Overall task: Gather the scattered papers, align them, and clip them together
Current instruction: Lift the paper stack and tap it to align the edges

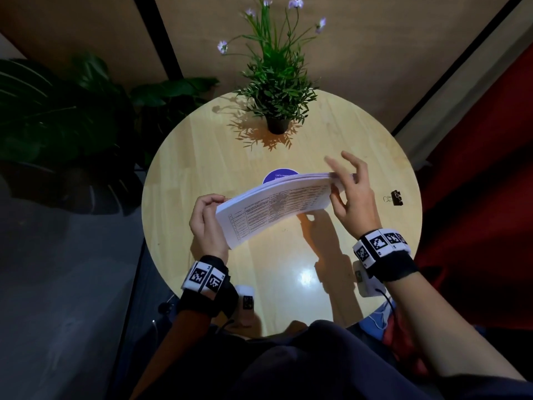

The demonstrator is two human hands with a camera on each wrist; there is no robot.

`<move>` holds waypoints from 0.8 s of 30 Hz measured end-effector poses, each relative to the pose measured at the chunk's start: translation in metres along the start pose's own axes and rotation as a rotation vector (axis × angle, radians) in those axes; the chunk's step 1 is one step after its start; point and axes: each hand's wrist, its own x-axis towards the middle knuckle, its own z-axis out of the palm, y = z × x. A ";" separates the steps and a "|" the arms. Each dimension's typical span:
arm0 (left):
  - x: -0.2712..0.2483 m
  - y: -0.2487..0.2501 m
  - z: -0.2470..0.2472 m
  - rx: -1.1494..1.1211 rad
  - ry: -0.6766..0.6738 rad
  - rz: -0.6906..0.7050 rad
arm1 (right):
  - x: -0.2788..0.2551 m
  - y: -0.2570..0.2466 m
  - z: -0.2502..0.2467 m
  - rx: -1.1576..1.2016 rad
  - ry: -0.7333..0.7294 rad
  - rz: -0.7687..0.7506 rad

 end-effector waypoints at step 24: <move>-0.008 0.064 0.013 0.343 -0.524 0.386 | 0.053 -0.058 -0.019 -0.248 -0.568 -0.118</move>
